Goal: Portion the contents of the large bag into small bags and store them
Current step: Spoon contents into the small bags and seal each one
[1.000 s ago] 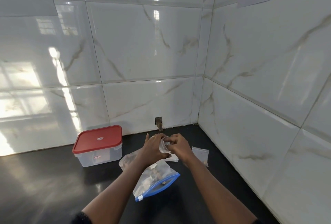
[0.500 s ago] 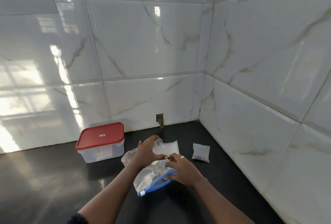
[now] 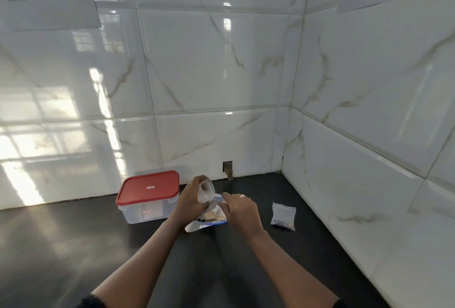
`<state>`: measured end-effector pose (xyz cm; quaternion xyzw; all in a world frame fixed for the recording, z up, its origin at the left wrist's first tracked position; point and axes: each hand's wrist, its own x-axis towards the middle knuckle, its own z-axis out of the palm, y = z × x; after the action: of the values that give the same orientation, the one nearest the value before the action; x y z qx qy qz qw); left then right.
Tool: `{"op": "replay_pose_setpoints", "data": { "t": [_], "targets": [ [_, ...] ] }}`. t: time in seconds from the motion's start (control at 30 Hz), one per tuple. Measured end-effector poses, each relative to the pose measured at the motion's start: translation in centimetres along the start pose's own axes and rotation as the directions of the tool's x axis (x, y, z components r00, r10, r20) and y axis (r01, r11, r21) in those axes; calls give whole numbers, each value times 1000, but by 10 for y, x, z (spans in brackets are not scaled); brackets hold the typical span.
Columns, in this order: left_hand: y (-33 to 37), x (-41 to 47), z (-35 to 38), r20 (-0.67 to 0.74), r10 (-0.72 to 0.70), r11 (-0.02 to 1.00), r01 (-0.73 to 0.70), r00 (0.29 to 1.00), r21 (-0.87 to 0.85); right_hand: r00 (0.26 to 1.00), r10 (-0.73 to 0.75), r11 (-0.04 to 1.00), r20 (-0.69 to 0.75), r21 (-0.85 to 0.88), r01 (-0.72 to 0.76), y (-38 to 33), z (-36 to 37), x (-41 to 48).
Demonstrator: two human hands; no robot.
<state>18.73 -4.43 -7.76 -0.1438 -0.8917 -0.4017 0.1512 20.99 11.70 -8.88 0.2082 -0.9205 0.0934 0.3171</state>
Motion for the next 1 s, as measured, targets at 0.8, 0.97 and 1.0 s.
{"op": "replay_pose_setpoints", "data": {
  "t": [0.8, 0.97, 1.0],
  "targets": [
    [-12, -11, -18, -38, -94, 988, 88, 995, -130, 678, 304, 923, 670, -30, -384, -47, 26, 38],
    [-18, -8, -24, 73, -109, 989, 115, 991, -88, 727, 300, 884, 617, 107, -455, -46, 28, 45],
    [-16, -5, -28, 61, -111, 989, 116, 992, -89, 741, 313, 859, 594, 157, -488, -47, 29, 46]
  ]
}}
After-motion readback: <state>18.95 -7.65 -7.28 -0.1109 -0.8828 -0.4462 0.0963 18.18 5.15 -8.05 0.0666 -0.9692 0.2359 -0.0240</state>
